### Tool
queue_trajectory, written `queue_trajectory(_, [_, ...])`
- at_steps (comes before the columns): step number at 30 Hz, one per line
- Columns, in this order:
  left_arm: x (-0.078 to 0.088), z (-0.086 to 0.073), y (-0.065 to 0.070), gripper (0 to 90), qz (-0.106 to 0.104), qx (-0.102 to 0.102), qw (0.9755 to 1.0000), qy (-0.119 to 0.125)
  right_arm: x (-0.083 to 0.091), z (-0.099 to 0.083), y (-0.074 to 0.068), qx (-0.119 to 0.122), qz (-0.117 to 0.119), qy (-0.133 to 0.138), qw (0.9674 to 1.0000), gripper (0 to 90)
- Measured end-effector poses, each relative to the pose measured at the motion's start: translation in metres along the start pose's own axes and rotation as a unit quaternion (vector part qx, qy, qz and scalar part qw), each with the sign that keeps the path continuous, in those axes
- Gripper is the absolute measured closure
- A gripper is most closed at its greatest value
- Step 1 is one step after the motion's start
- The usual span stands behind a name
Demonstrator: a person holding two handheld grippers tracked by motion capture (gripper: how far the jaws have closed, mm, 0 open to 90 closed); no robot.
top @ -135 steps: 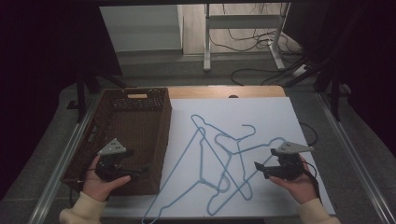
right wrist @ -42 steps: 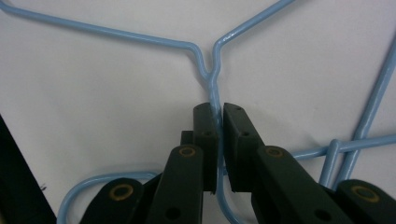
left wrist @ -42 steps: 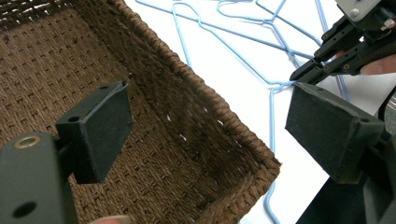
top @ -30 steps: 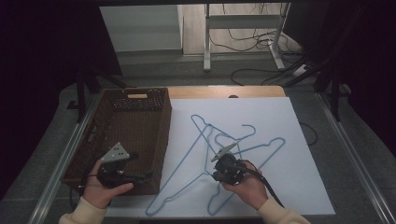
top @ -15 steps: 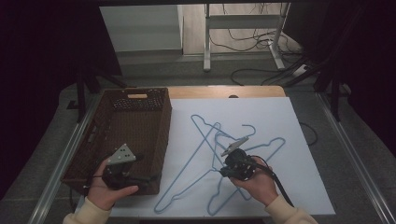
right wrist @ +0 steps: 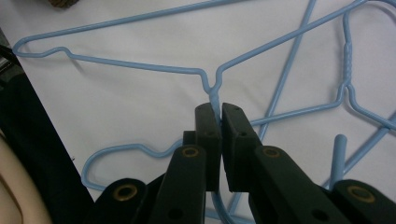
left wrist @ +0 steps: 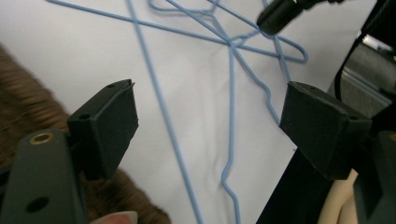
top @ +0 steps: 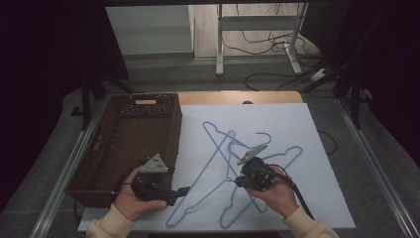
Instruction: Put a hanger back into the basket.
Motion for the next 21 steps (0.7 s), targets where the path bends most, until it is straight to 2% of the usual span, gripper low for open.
queue_trajectory(3, [-0.012,0.005,0.007,19.9,-0.005,-0.012,0.9998,-0.015,0.001,0.000,0.000,-0.002,0.001,0.001,1.0000,85.9])
queue_trajectory(7, [-0.030,0.012,0.018,21.3,-0.016,-0.009,0.9994,-0.031,0.001,-0.001,0.000,-0.001,0.000,0.001,1.0000,85.9])
queue_trajectory(11, [-0.049,0.019,0.028,22.0,-0.017,-0.022,0.9986,-0.044,0.002,-0.001,-0.001,0.001,0.001,0.001,1.0000,85.9])
queue_trajectory(16, [-0.073,0.027,0.033,23.9,-0.022,-0.033,0.9968,-0.069,0.002,-0.001,-0.002,0.002,0.002,0.001,1.0000,85.9])
queue_trajectory(19, [-0.089,0.032,0.033,26.8,-0.027,-0.030,0.9959,-0.080,0.002,-0.001,-0.002,0.001,0.003,0.001,1.0000,85.9])
queue_trajectory(21, [-0.101,0.034,0.032,32.7,-0.033,-0.026,0.9949,-0.091,0.002,-0.001,-0.002,0.002,0.003,0.001,1.0000,85.9])
Point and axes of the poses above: each handheld gripper's, and its own axes: x roughly backward along the jaws, z roughly out of its top, y roughly to its right, the point moved 8 cm from there along -x, roughly forward along the jaws, and after that the axes turned 15 degrees about -y, right-handed, at the moved point
